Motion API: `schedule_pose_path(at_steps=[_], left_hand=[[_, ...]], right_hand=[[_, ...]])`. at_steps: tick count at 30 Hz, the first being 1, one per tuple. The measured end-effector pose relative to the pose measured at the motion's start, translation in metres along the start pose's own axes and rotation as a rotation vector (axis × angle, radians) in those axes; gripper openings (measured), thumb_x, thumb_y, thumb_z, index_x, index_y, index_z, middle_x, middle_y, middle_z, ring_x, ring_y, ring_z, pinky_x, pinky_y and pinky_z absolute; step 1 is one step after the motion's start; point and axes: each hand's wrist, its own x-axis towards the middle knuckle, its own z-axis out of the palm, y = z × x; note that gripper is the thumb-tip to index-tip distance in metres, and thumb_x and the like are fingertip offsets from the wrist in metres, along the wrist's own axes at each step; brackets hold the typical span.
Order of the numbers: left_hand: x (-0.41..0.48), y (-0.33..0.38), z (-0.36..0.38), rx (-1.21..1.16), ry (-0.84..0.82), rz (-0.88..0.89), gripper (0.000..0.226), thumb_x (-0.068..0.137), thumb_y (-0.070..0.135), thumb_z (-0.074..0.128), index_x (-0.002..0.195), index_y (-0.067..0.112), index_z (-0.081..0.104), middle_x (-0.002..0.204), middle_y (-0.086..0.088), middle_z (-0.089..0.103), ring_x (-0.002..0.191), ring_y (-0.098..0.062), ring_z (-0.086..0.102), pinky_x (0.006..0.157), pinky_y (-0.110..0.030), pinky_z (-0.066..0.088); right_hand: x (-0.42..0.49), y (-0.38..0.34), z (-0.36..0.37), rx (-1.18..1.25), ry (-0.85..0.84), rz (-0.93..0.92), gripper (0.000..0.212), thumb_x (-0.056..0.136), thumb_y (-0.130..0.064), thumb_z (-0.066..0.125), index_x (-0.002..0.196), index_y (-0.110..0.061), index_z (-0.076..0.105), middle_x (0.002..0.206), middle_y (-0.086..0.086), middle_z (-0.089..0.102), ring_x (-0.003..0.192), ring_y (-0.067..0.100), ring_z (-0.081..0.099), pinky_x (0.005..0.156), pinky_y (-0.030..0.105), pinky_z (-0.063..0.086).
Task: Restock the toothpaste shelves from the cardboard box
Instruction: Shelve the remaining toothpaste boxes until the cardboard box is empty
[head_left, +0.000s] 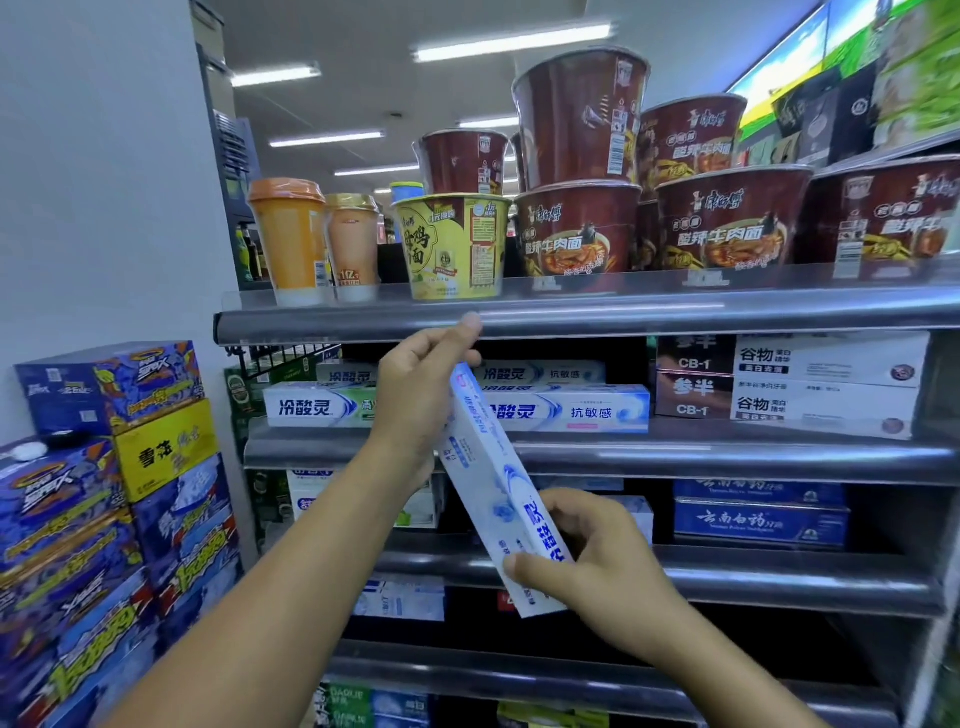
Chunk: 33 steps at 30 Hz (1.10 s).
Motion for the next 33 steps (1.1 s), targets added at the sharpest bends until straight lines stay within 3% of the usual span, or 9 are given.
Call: schedule_pose_path(at_steps=[3,8,11,16,19,22,25,29,33], left_hand=[[-0.014,0.004,-0.005,0.015,-0.055,0.034,0.037,0.088,0.056,0.065,0.103,0.023,0.065,0.09,0.013,0.075,0.079,-0.007,0.069,0.066,-0.026,0.055],[-0.068,-0.023,-0.024,0.154,-0.305,-0.162,0.058,0.065,0.057,0.079,0.117,0.034,0.066,0.108,0.006,0.075,0.098,-0.019,0.073,0.08,-0.039,0.062],[-0.087,-0.034,-0.023,0.111,-0.459,-0.266,0.04,0.077,0.043,0.08,0.112,0.025,0.074,0.109,-0.004,0.078,0.098,-0.025,0.075,0.074,-0.032,0.061],[-0.085,-0.035,-0.031,0.049,-0.444,-0.345,0.031,0.081,0.034,0.079,0.107,0.017,0.077,0.111,-0.016,0.076,0.096,-0.034,0.075,0.078,-0.045,0.061],[-0.077,-0.029,-0.043,-0.063,-0.414,-0.422,0.027,0.081,0.031,0.08,0.099,0.011,0.079,0.105,-0.019,0.076,0.078,-0.024,0.073,0.061,-0.033,0.057],[-0.066,-0.023,-0.055,-0.156,-0.396,-0.515,0.029,0.079,0.029,0.075,0.099,0.009,0.082,0.104,-0.019,0.076,0.077,-0.022,0.073,0.056,-0.026,0.058],[-0.053,-0.016,-0.064,-0.173,-0.399,-0.558,0.04,0.083,0.03,0.07,0.107,0.0,0.078,0.097,-0.025,0.071,0.07,-0.023,0.065,0.056,-0.028,0.055],[-0.038,-0.003,-0.064,-0.055,-0.513,-0.625,0.034,0.08,0.036,0.07,0.094,0.008,0.082,0.09,-0.024,0.07,0.061,-0.019,0.06,0.052,-0.023,0.048],[-0.023,0.001,-0.059,-0.025,-0.461,-0.603,0.042,0.086,0.047,0.064,0.089,0.009,0.083,0.089,-0.023,0.072,0.053,-0.02,0.06,0.045,-0.023,0.048]], right_hand=[[-0.001,-0.002,0.001,0.13,0.168,0.046,0.022,0.077,-0.013,0.085,0.094,-0.017,0.071,0.089,-0.003,0.078,0.077,0.016,0.076,0.065,0.04,0.064],[-0.009,-0.007,0.007,0.206,0.358,0.005,0.029,0.071,-0.031,0.089,0.089,-0.029,0.066,0.088,-0.007,0.078,0.079,0.011,0.075,0.063,0.032,0.062],[-0.013,-0.008,0.021,0.232,0.374,-0.014,0.033,0.066,-0.049,0.086,0.089,-0.042,0.063,0.088,-0.01,0.077,0.079,0.009,0.075,0.065,0.034,0.063],[-0.014,-0.012,0.017,0.187,0.203,-0.029,0.043,0.062,-0.048,0.089,0.098,-0.047,0.066,0.094,-0.01,0.076,0.077,0.012,0.073,0.067,0.03,0.062],[-0.012,-0.019,-0.006,0.177,0.164,-0.077,0.043,0.064,-0.056,0.086,0.101,-0.037,0.073,0.093,-0.002,0.077,0.075,0.026,0.072,0.069,0.042,0.063],[-0.009,-0.017,-0.038,0.208,0.338,-0.207,0.035,0.073,-0.025,0.087,0.102,-0.036,0.07,0.101,-0.004,0.075,0.075,0.025,0.073,0.066,0.035,0.062],[-0.005,-0.014,-0.068,0.136,0.351,-0.347,0.079,0.075,0.011,0.079,0.129,-0.041,0.055,0.128,-0.011,0.059,0.087,0.026,0.071,0.073,0.033,0.061],[0.005,-0.018,-0.092,-0.041,0.258,-0.441,0.071,0.075,-0.018,0.085,0.137,-0.039,0.057,0.145,-0.008,0.053,0.108,0.023,0.066,0.079,0.032,0.061],[0.014,-0.016,-0.091,0.035,0.311,-0.331,0.053,0.066,-0.032,0.086,0.118,-0.03,0.072,0.105,0.002,0.076,0.093,0.028,0.073,0.081,0.045,0.061]])
